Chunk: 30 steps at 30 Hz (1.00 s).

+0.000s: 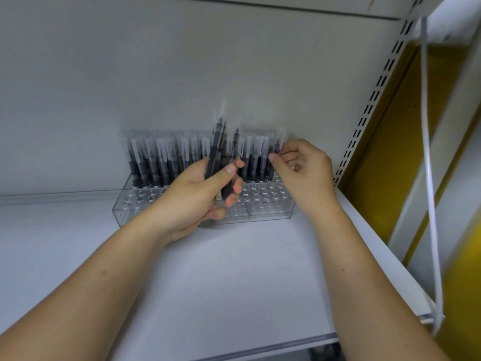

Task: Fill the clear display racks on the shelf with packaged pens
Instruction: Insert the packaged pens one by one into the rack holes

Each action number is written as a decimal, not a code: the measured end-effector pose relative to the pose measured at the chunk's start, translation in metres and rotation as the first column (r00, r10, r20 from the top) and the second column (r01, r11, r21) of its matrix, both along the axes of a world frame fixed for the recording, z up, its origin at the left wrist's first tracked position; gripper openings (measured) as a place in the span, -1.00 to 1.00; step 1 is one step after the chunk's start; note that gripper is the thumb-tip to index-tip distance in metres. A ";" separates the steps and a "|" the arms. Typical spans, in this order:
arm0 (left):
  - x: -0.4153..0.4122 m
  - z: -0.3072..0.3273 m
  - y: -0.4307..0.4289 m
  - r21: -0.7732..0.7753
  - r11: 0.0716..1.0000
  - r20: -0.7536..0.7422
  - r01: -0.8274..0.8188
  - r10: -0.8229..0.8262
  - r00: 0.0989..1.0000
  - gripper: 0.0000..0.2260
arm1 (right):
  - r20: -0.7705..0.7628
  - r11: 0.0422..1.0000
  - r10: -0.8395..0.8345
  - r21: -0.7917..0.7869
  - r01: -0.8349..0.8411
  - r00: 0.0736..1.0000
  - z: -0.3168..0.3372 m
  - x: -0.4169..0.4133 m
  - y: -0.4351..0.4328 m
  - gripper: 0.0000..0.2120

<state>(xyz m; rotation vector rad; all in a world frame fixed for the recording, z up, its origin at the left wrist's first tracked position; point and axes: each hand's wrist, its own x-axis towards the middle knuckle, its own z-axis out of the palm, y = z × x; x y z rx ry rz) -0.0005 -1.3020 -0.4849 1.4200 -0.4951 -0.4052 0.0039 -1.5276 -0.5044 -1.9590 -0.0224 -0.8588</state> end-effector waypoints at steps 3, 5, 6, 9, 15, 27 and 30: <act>-0.001 0.000 0.000 0.009 1.000 0.010 -0.010 0.010 1.000 -0.80 | -0.018 1.000 -0.014 0.018 0.015 1.000 -0.002 0.000 -0.001 -0.89; -0.001 0.000 0.001 0.011 1.000 0.019 -0.012 0.012 1.000 -0.80 | -0.031 0.999 -0.019 0.032 0.020 0.999 -0.002 -0.001 -0.002 -0.89; -0.001 0.000 0.001 0.013 1.000 0.025 -0.014 0.014 1.000 -0.79 | -0.036 0.999 -0.019 0.039 0.021 0.999 -0.002 -0.001 -0.002 -0.90; 0.000 -0.001 0.002 0.016 1.000 0.042 -0.023 0.023 0.999 -0.79 | -0.043 0.999 -0.014 0.051 0.017 0.999 -0.002 -0.001 -0.002 -0.91; 0.002 -0.004 0.002 0.001 1.000 0.038 -0.026 0.026 0.999 -0.78 | -0.051 0.999 -0.001 0.036 0.003 0.999 -0.004 0.000 -0.002 -0.91; 0.004 -0.005 0.000 -0.029 0.998 0.034 -0.053 0.054 0.998 -0.78 | -0.084 0.996 0.069 -0.047 -0.074 0.994 -0.002 -0.004 0.001 -0.87; 0.004 -0.005 0.000 -0.031 0.998 0.031 -0.056 0.057 0.998 -0.78 | -0.089 0.996 0.072 -0.052 -0.077 0.993 0.000 -0.006 0.002 -0.86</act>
